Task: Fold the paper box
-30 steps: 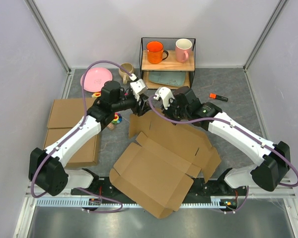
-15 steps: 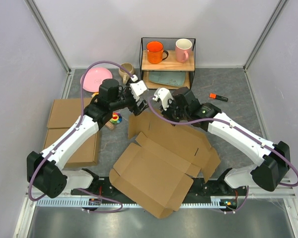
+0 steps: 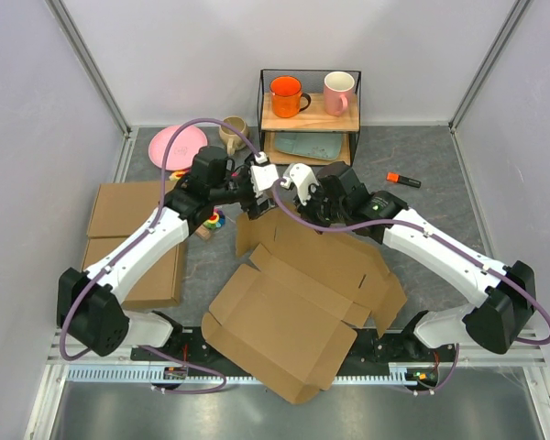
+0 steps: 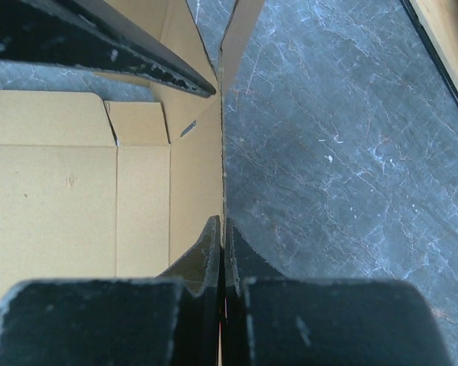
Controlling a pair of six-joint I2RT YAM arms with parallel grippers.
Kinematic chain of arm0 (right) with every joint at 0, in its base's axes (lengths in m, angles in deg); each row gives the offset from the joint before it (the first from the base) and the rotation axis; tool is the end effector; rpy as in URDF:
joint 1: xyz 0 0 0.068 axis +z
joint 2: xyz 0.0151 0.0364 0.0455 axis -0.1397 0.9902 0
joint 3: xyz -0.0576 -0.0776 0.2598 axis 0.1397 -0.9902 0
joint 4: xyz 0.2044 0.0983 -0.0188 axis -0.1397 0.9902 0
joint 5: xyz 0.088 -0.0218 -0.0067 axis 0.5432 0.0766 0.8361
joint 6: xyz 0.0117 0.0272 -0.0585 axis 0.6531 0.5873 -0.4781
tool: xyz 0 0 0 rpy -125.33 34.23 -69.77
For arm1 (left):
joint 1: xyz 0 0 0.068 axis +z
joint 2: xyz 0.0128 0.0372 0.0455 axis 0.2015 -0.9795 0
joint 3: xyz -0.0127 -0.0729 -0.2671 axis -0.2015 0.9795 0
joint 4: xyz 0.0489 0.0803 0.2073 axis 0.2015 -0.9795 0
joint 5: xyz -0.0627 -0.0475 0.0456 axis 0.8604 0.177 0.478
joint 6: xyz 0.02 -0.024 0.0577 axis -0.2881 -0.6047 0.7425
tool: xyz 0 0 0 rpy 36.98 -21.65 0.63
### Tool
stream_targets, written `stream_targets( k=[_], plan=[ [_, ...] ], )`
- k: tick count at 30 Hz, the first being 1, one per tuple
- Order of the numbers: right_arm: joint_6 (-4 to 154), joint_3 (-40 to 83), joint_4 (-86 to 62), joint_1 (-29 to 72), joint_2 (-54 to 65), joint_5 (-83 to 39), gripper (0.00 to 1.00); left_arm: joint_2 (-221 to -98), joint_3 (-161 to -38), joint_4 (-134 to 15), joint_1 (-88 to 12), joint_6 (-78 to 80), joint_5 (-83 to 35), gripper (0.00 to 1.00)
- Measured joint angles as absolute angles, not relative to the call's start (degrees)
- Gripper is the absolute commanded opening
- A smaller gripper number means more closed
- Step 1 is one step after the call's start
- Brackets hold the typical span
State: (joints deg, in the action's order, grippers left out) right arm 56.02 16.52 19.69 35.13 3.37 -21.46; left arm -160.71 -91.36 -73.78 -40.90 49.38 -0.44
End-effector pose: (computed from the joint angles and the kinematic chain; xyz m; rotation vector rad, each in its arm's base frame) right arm 0.1982 0.1957 0.3277 -1.1283 2.0002 0.4416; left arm 0.2319 -0.1613 0.3387 1.3532 1.4179 -0.4624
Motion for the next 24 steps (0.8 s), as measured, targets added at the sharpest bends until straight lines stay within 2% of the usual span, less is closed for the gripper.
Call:
stream_targets(
  k=[5, 6, 7, 8, 11, 15, 24],
  plan=[
    [56.02, 16.45, 19.60, 35.26, 3.33, -21.63, 0.00, -162.13, -91.34, -73.71, -40.97, 50.69, 0.98, 0.72],
    [55.99, 16.38, 19.58, 35.26, 3.33, -21.72, 0.00, -162.27, -91.30, -73.65, -40.97, 50.76, 1.09, 0.60],
    [55.99, 16.34, 19.58, 35.26, 3.33, -21.76, 0.00, -162.29, -91.12, -73.56, -40.97, 50.76, 1.11, 0.54],
    [55.95, 16.30, 19.58, 35.26, 3.33, -21.96, 0.00, -162.27, -90.86, -73.47, -40.99, 50.78, 1.24, 0.42],
    [55.97, 16.03, 19.58, 35.19, 3.33, -22.81, 0.00, -162.11, -90.18, -73.25, -41.01, 50.86, 1.22, 0.27],
    [55.99, 15.73, 19.52, 34.97, 3.33, -23.77, 0.00, -160.74, -88.94, -73.49, -41.43, 51.17, 0.48, 0.24],
    [56.34, 15.73, 18.34, 35.13, 3.22, -23.62, 0.00, -157.26, -87.45, -73.71, -43.79, 48.99, -5.44, 0.27]
  ],
)
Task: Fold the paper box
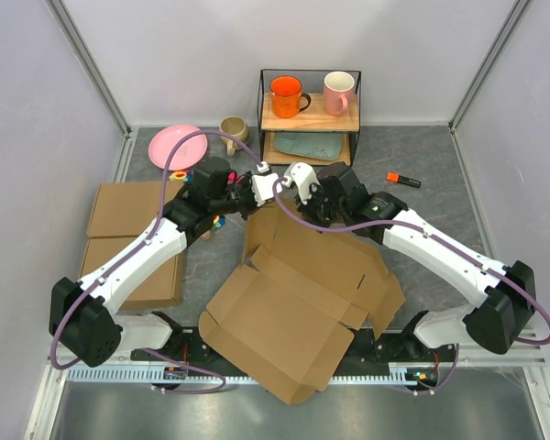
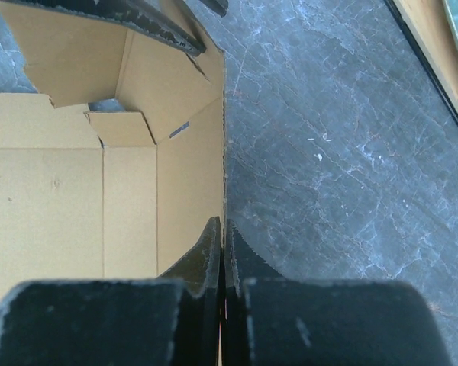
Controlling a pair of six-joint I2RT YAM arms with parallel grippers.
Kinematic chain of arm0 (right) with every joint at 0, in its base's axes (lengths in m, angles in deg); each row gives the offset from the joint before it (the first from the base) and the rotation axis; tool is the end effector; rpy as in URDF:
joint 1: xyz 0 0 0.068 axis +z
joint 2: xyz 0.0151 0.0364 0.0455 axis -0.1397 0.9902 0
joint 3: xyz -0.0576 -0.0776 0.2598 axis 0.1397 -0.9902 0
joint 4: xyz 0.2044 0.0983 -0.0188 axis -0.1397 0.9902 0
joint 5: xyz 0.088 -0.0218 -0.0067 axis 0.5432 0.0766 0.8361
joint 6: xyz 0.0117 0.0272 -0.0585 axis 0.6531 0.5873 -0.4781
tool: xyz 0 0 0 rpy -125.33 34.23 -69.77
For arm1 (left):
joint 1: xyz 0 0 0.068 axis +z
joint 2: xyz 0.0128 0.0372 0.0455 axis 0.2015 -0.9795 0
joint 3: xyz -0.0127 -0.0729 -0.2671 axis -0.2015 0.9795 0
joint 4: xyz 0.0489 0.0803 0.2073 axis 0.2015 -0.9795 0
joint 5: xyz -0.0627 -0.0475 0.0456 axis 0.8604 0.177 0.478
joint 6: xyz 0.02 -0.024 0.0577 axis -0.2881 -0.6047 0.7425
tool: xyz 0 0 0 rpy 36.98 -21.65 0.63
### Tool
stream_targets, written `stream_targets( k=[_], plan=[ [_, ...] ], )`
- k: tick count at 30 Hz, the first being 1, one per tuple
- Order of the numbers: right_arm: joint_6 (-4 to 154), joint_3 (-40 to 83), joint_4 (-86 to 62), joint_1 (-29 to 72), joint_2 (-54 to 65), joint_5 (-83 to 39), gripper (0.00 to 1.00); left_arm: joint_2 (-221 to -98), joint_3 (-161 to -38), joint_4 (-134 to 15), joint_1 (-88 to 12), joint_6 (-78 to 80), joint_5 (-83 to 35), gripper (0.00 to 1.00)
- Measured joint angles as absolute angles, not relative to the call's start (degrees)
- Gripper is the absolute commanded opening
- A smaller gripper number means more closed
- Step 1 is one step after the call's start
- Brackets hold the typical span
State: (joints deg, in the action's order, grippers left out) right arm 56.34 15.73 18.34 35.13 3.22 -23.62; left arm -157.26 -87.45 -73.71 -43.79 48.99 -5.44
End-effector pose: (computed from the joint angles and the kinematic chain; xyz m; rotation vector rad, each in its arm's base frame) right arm 0.2001 0.1948 0.3262 -1.0983 1.9993 0.4047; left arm 0.2138 -0.1621 0.3311 1.3550 1.4440 -0.4156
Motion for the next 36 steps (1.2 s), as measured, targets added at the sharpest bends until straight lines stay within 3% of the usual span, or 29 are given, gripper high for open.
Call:
stream_targets(
  k=[5, 26, 31, 36],
  plan=[
    [57.57, 15.73, 18.45, 35.26, 3.24, -23.69, 0.00, -157.11, -87.47, -73.69, -44.62, 44.53, -8.09, 0.36],
    [58.55, 15.77, 18.99, 35.45, 2.98, -25.89, 0.00, -166.83, -100.94, -83.15, -44.88, 39.43, -11.26, 0.52],
    [59.03, 15.77, 18.95, 34.27, 3.00, -23.60, 0.00, -167.10, -101.74, -84.05, -44.84, 39.46, -11.59, 0.60],
    [59.86, 15.77, 18.97, 32.04, 3.00, -19.14, 0.00, -166.96, -101.74, -83.90, -44.84, 39.46, -12.37, 0.61]
  ],
)
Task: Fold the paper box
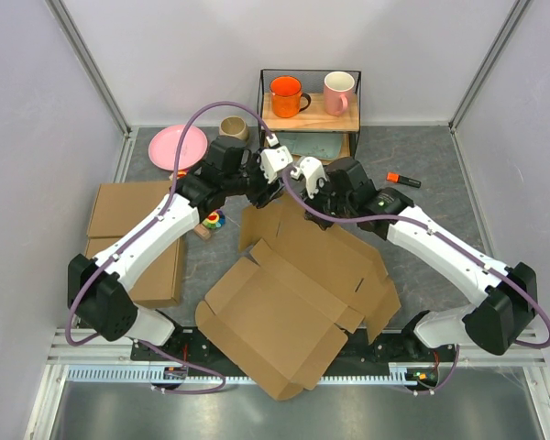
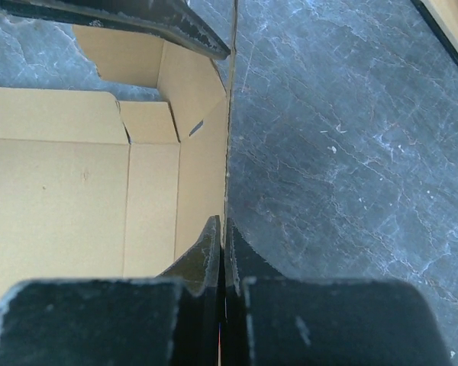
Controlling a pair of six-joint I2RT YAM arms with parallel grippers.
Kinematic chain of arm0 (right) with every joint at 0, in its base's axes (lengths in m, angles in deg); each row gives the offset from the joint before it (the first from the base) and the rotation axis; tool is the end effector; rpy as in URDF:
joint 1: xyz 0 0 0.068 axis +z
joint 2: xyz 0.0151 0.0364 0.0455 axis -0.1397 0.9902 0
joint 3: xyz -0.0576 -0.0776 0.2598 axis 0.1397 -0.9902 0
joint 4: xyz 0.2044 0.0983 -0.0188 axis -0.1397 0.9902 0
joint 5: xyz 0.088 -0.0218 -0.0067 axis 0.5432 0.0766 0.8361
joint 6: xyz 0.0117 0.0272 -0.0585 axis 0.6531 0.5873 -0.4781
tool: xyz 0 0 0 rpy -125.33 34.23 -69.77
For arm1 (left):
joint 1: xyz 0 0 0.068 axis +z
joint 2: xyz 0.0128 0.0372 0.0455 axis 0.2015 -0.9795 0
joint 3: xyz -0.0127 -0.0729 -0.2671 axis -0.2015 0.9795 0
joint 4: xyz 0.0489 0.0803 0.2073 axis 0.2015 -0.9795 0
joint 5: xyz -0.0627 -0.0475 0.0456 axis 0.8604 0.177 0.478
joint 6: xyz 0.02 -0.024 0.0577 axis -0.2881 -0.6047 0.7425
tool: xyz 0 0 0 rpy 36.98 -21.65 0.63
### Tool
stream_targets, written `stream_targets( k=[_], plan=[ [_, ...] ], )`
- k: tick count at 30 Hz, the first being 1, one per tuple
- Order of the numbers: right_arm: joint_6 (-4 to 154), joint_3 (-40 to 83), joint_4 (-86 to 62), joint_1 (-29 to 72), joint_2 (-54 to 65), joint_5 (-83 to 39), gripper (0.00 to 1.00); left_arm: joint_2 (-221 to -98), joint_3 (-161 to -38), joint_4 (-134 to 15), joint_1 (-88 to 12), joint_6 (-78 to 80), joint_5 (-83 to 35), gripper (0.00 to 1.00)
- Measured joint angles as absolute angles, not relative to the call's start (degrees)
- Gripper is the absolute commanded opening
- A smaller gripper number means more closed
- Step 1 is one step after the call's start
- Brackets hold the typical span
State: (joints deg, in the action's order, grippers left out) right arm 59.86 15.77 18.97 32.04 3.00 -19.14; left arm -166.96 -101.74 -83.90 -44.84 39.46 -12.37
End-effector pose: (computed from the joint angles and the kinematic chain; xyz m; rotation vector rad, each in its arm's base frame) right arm 0.2061 0.1854 0.3267 -1.0250 2.0534 0.4948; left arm 0.2470 -0.1828 0.3463 1.2332 1.6967 -0.4270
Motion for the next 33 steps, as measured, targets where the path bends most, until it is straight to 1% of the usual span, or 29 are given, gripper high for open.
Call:
stream_targets(
  k=[2, 5, 6, 8, 9, 11, 12, 13, 15, 19, 22, 24, 30, 33],
  plan=[
    [60.08, 15.77, 18.95, 31.45, 2.98, -18.00, 0.00, -166.96, -101.74, -83.70, -44.84, 39.46, -12.37, 0.59],
    [60.34, 15.77, 18.99, 31.23, 2.91, -17.06, 0.00, -166.96, -101.74, -83.61, -44.84, 39.46, -12.20, 0.48],
    [60.43, 15.77, 19.01, 31.17, 2.82, -17.04, 0.00, -166.96, -101.74, -83.61, -44.84, 39.46, -12.09, 0.38],
    [60.56, 15.77, 19.63, 31.04, 2.56, -17.17, 0.00, -166.99, -101.74, -83.59, -44.75, 39.67, -11.59, 0.29],
    [60.67, 15.77, 20.04, 30.91, 2.43, -17.39, 0.00, -166.96, -101.74, -83.61, -44.68, 39.65, -11.08, 0.21],
    [60.74, 15.77, 20.44, 30.67, 2.32, -17.85, 0.00, -166.96, -101.74, -83.66, -44.66, 39.46, -10.45, 0.12],
    [60.74, 15.77, 20.70, 30.56, 2.30, -18.48, 0.00, -166.94, -101.74, -83.83, -44.66, 39.35, -9.75, 0.06],
    [60.76, 15.75, 20.78, 30.47, 2.32, -18.86, 0.00, -166.88, -101.74, -84.14, -44.68, 39.24, -9.18, 0.04],
    [60.76, 15.75, 20.83, 30.36, 2.32, -19.51, 0.00, -166.62, -101.74, -84.62, -44.77, 38.62, -7.89, 0.02],
    [60.85, 15.75, 20.44, 30.36, 2.08, -20.01, 0.00, -165.81, -101.72, -85.21, -44.81, 36.75, -6.43, 0.02],
    [61.00, 15.68, 20.35, 30.36, 1.82, -20.04, 0.00, -165.50, -101.72, -85.30, -44.88, 34.41, -6.19, 0.02],
    [61.17, 15.27, 19.98, 30.36, 1.58, -20.04, 0.00, -165.48, -101.72, -85.34, -45.01, 32.99, -6.19, 0.06],
    [61.39, 14.46, 19.06, 30.36, 1.23, -19.69, 0.00, -165.70, -102.60, -86.43, -45.36, 32.09, -7.21, 0.05],
    [61.90, 14.46, 18.12, 30.36, 1.10, -19.29, 0.00, -166.96, -106.09, -88.86, -45.51, 32.07, -7.78, 0.06]
  ],
)
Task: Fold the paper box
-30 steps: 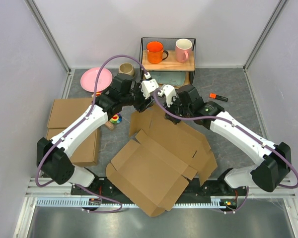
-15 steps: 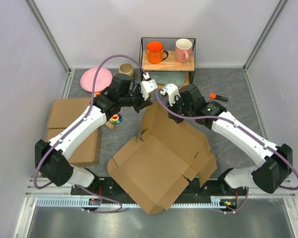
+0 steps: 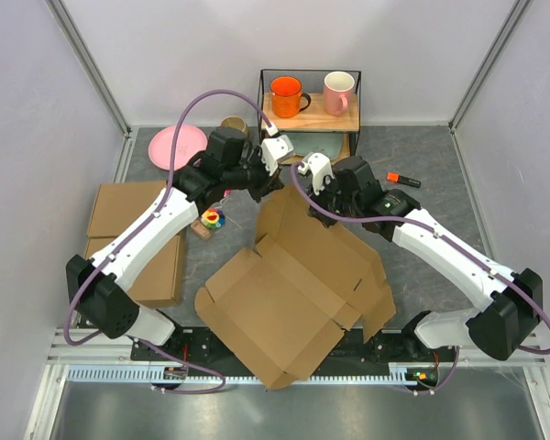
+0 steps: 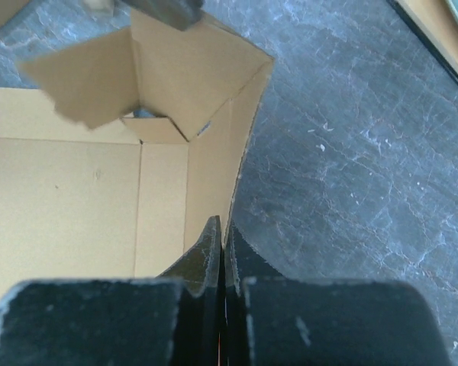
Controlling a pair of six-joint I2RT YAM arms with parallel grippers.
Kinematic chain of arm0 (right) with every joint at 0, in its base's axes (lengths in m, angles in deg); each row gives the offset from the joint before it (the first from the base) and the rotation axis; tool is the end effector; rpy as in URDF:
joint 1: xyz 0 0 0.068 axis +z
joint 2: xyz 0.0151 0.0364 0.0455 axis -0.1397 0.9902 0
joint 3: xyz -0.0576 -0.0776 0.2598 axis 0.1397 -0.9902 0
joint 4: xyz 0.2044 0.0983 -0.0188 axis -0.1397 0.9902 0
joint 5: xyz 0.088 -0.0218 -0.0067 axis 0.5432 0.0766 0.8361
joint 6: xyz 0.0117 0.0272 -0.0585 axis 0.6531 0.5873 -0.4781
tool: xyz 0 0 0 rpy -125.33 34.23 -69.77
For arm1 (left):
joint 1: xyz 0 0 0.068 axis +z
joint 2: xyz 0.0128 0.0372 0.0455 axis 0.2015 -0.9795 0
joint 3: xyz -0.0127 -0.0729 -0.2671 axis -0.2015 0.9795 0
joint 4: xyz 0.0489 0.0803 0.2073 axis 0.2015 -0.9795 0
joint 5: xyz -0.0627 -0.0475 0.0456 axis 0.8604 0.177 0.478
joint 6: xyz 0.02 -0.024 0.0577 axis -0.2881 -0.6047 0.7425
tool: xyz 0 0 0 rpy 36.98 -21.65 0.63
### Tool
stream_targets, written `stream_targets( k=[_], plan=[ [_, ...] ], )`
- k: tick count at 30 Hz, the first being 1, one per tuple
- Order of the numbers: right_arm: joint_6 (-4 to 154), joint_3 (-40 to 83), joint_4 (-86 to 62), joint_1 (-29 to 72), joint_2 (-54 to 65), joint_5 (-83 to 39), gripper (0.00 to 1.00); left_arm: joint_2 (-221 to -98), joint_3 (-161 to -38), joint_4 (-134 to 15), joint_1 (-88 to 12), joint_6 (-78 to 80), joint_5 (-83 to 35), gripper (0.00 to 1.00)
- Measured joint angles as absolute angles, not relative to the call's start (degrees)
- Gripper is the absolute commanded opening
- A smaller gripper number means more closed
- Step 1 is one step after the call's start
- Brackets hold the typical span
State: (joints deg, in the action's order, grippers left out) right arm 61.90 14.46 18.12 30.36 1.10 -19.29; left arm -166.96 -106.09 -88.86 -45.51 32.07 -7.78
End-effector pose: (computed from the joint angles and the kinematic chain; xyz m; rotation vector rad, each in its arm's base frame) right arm 0.2061 0.1748 0.3294 -0.9489 2.0623 0.4994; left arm 0.2387 -0.1862 0.3622 1.1809 1.7568 -0.5966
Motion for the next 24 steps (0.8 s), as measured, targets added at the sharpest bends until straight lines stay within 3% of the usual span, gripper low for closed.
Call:
stream_targets(
  k=[12, 24],
  plan=[
    [63.38, 14.46, 14.82, 30.34, 0.44, -19.14, 0.00, -171.23, -115.54, -93.47, -45.58, 28.68, -6.45, 0.04],
    [63.47, 13.30, 18.29, 30.19, 0.46, -21.98, 0.00, -170.51, -105.18, -81.56, -48.88, 14.74, -8.48, 0.06]
  ],
)
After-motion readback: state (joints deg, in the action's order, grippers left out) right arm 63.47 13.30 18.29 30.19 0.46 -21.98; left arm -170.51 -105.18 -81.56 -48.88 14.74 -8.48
